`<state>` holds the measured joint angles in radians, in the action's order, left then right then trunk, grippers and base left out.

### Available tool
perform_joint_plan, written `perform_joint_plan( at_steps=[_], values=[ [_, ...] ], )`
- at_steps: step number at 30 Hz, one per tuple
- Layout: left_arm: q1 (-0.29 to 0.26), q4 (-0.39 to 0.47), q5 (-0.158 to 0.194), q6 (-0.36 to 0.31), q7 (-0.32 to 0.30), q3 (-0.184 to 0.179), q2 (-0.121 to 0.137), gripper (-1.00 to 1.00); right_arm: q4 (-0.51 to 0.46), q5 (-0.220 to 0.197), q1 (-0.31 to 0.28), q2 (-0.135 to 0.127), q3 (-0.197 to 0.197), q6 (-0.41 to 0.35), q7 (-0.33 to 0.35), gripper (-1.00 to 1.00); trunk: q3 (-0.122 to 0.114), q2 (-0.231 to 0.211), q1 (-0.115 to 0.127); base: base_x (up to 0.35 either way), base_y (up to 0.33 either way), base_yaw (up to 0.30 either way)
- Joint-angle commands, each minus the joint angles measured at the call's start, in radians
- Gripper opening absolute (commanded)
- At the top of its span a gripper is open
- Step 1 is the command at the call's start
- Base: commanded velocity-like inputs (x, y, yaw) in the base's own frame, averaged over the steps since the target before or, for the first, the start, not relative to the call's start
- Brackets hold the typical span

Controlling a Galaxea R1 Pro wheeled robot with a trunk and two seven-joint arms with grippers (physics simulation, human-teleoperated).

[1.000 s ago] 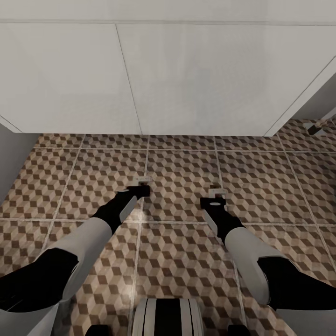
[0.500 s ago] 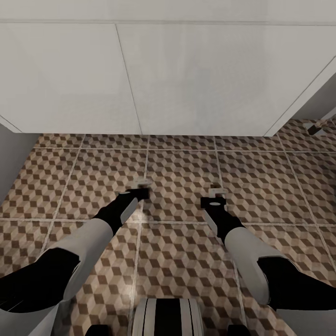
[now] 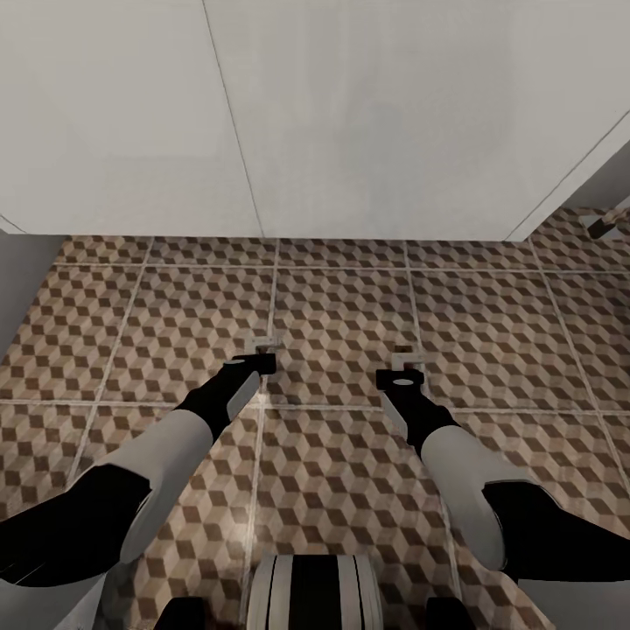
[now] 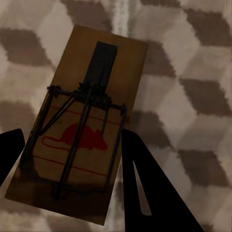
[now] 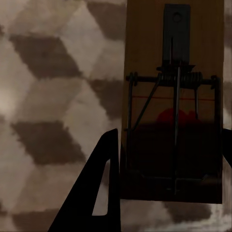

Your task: Take the four mousetraps from the cabinet in the bathroom and place them on the bathroom floor. Make sure all four end up on the same floor surface, and ensure that at least two of them are either under or directly next to the same bathroom sink.

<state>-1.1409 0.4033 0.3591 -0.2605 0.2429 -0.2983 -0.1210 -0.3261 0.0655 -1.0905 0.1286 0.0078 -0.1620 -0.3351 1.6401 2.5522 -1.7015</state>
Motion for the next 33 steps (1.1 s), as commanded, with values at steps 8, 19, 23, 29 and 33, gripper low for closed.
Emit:
perform_joint_plan(
  at_steps=[8, 19, 23, 29, 33],
  values=[
    [0.000, 0.010, 0.008, 0.000, 0.009, -0.008, 0.002, -1.00, -0.001, 0.004, 0.000, 0.000, 0.002, 0.003, 0.000, -1.00, 0.028, 0.002, -0.003, 0.000, 0.000, 0.000],
    [0.000, 0.012, 0.009, -0.001, 0.010, -0.008, -0.001, -1.00, 0.000, 0.001, 0.000, 0.000, 0.000, 0.005, 0.005, -1.00, 0.028, 0.002, -0.003, 0.000, 0.000, 0.000],
    [0.000, 0.009, 0.009, 0.000, 0.023, -0.008, -0.003, -1.00, 0.000, 0.000, 0.000, 0.000, 0.000, 0.005, 0.006, -1.00, 0.028, 0.002, -0.003, 0.000, 0.000, 0.000],
    [0.000, 0.003, 0.006, 0.004, 0.028, -0.008, -0.005, -1.00, 0.008, -0.002, 0.000, 0.001, 0.000, 0.005, 0.009, -1.00, 0.028, 0.002, -0.003, 0.000, 0.000, 0.000],
    [0.000, -0.003, 0.005, 0.024, 0.028, -0.008, -0.004, -1.00, 0.010, -0.005, 0.000, 0.001, 0.000, 0.004, 0.021, -1.00, 0.028, 0.002, -0.003, 0.000, 0.000, 0.000]
  ],
)
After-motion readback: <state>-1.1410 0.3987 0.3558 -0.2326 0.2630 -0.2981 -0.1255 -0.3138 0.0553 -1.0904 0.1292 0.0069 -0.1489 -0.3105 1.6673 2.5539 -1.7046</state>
